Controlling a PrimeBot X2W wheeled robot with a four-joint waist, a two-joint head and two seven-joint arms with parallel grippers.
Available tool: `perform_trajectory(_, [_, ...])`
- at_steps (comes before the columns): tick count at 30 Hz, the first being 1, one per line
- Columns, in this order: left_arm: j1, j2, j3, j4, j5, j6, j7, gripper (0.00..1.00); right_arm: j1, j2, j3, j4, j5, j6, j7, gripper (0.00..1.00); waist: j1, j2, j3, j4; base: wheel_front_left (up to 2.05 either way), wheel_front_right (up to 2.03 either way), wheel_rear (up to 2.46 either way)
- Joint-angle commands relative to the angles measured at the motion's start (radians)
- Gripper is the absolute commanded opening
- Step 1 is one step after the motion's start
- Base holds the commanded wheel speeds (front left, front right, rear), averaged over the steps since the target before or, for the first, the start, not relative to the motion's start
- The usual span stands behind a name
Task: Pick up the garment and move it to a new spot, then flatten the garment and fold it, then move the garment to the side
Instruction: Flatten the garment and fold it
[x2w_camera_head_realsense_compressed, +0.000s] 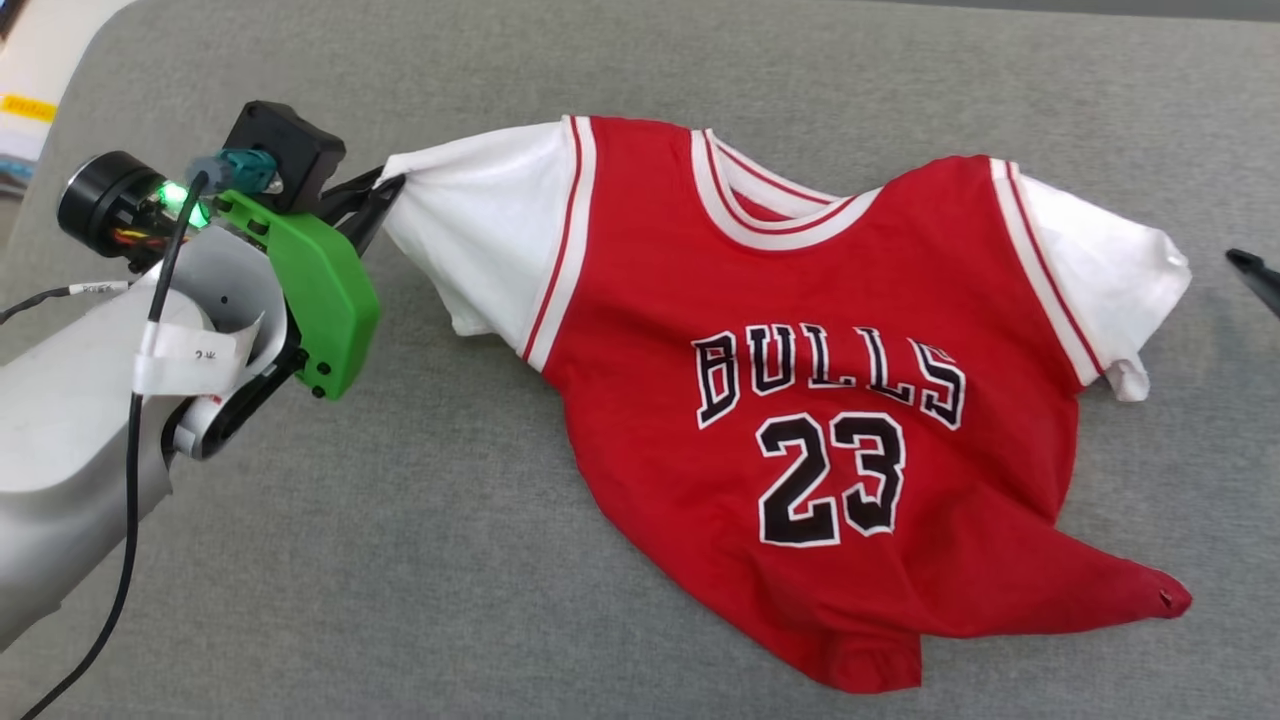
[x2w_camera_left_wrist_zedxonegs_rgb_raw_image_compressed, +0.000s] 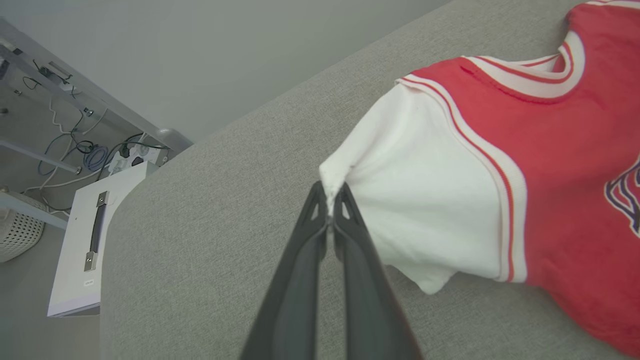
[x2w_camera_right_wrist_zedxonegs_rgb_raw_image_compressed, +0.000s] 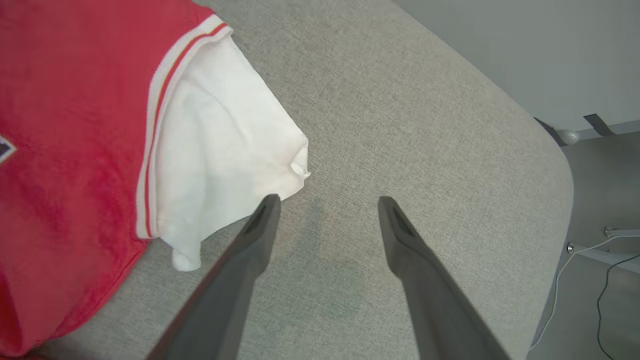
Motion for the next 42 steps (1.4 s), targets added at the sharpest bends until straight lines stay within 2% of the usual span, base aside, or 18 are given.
perform_trajectory(1, [0.011, 0.004, 0.005, -0.014, 0.008, 0.015, -0.008, 0.00, -0.030, -0.005, 0.014, 0.020, 0.018, 0.000, 0.029, 1.00, 0.0001, 0.0000, 0.038, 0.034, 0.00, 0.00, 0.00])
perform_trajectory(7, [-0.003, 0.003, 0.014, -0.068, 0.024, 0.046, -0.017, 0.00, -0.101, 0.025, 0.046, 0.117, 0.041, 0.000, 0.068, 1.00, 0.0001, 0.0000, 0.094, 0.056, 0.00, 0.00, 0.00])
perform_trajectory(16, [-0.029, 0.001, 0.025, -0.101, 0.045, 0.067, -0.031, 0.00, -0.112, 0.055, 0.121, 0.269, -0.012, 0.000, 0.026, 1.00, 0.0001, 0.0000, 0.167, 0.068, 0.00, 0.00, 0.00])
perform_trajectory(23, [-0.028, 0.008, 0.026, -0.099, 0.046, 0.071, -0.038, 0.00, -0.054, 0.074, 0.189, 0.352, 0.067, 0.000, 0.048, 1.00, 0.0001, 0.0000, 0.175, 0.058, 0.00, 0.00, 0.00])
perform_trajectory(25, [-0.023, 0.013, 0.027, -0.096, 0.042, 0.072, -0.040, 0.00, -0.053, 0.076, 0.194, 0.354, 0.085, 0.000, 0.038, 0.03, 0.0001, 0.0000, 0.169, 0.051, 0.00, 0.00, 0.00])
perform_trajectory(28, [-0.010, 0.020, 0.027, -0.087, 0.034, 0.073, -0.046, 0.00, -0.067, 0.078, 0.189, 0.347, 0.097, 0.000, -0.003, 0.00, 0.0001, 0.0000, 0.149, 0.039, 0.00, 0.00, 0.00])
perform_trajectory(35, [0.013, 0.017, 0.027, -0.061, 0.029, 0.072, -0.083, 0.00, -0.120, 0.075, 0.144, 0.301, 0.076, 0.000, -0.220, 0.00, 0.0001, 0.0000, 0.062, 0.021, 0.00, 0.00, 0.00])
perform_trajectory(42, [0.010, 0.029, 0.051, -0.070, 0.056, 0.104, -0.155, 0.00, -0.119, 0.038, 0.111, 0.219, 0.069, 0.000, -0.373, 0.00, 0.0001, 0.0000, -0.039, -0.002, 0.00, 0.00, 0.00])
